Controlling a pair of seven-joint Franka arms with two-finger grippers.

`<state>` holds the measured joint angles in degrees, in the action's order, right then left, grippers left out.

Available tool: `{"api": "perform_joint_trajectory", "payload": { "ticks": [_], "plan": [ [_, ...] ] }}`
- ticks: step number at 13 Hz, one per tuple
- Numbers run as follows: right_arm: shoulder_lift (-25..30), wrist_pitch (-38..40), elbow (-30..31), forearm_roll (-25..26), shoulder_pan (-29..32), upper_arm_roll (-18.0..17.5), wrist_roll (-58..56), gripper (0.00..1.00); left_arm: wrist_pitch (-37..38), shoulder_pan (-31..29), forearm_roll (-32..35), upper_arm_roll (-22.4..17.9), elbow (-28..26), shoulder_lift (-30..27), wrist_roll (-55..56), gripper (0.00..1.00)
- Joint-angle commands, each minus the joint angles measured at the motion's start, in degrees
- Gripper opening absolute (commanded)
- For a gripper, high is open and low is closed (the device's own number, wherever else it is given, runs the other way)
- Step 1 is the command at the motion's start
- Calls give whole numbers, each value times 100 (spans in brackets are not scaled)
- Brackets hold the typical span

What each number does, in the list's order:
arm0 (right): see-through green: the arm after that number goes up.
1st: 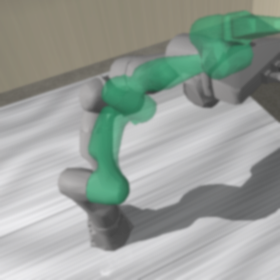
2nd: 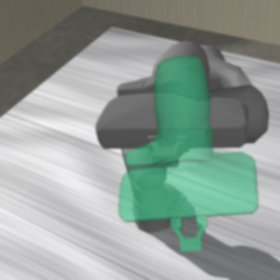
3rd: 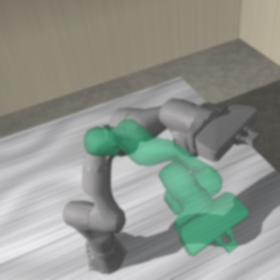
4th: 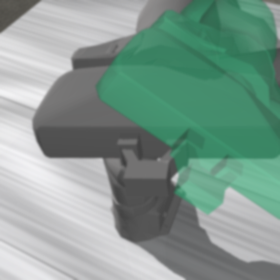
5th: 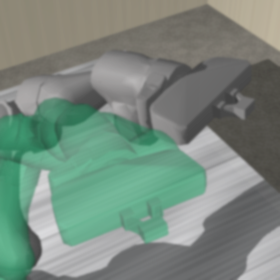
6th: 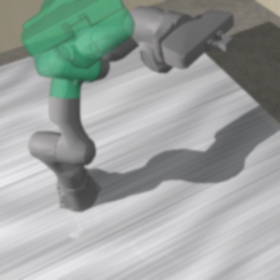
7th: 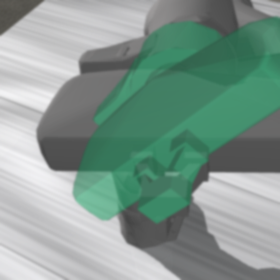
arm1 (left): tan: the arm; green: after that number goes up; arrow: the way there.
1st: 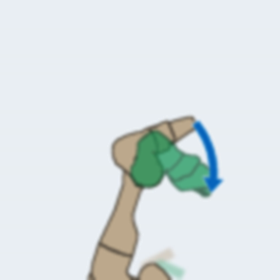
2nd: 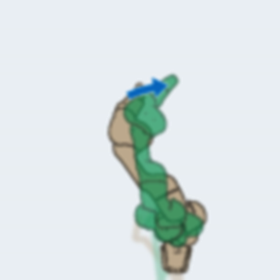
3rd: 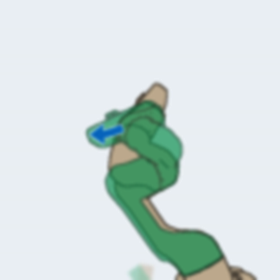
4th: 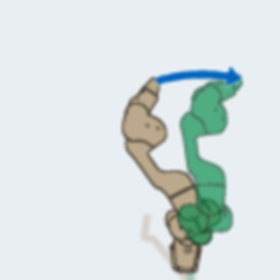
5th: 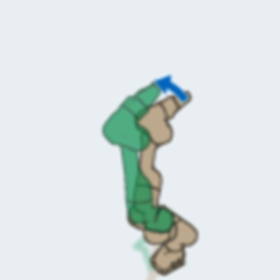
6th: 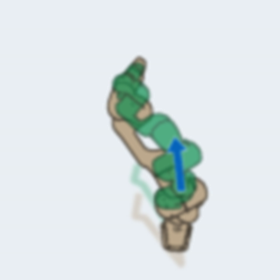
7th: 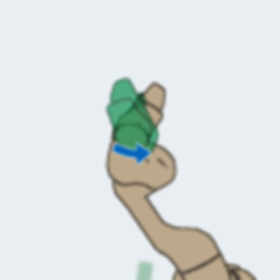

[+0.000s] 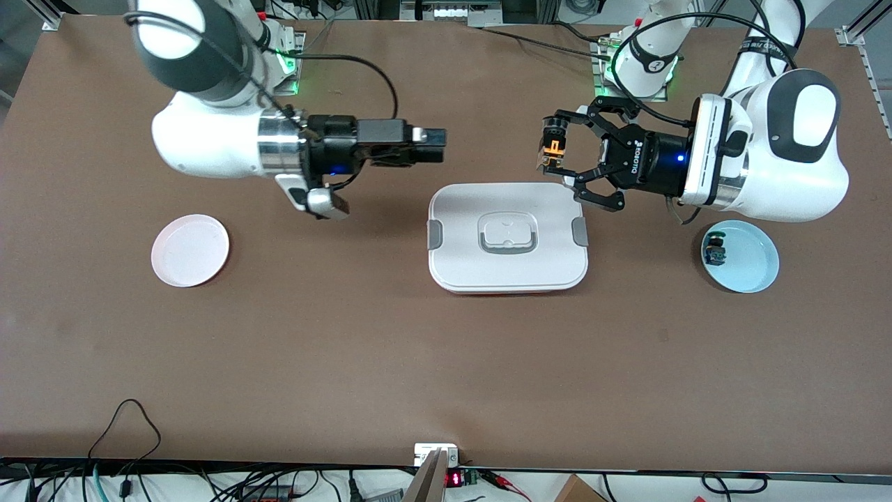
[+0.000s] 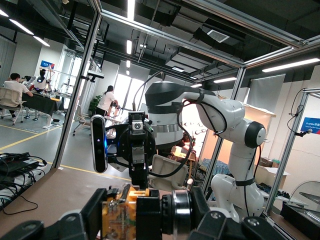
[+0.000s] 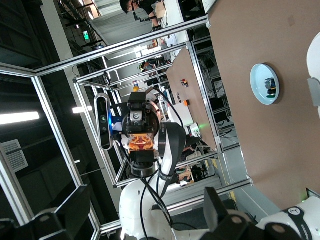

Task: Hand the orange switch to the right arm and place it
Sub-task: 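Reach the right gripper toward the switch held by the left gripper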

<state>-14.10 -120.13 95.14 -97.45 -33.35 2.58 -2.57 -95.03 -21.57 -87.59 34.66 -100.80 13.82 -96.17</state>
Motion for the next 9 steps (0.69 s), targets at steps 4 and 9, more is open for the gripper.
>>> {"api": "perform_joint_trajectory", "payload": {
  "ticks": [4,9],
  "plan": [
    [-444,-1476,-706,-300,-962,49,28,100,64,-101,-180,58,-106,-134,-148,0],
    [-840,-1759,-1260,-573,-1104,49,115,100,64,-101,-180,58,-97,-134,-139,0]
  ]
}}
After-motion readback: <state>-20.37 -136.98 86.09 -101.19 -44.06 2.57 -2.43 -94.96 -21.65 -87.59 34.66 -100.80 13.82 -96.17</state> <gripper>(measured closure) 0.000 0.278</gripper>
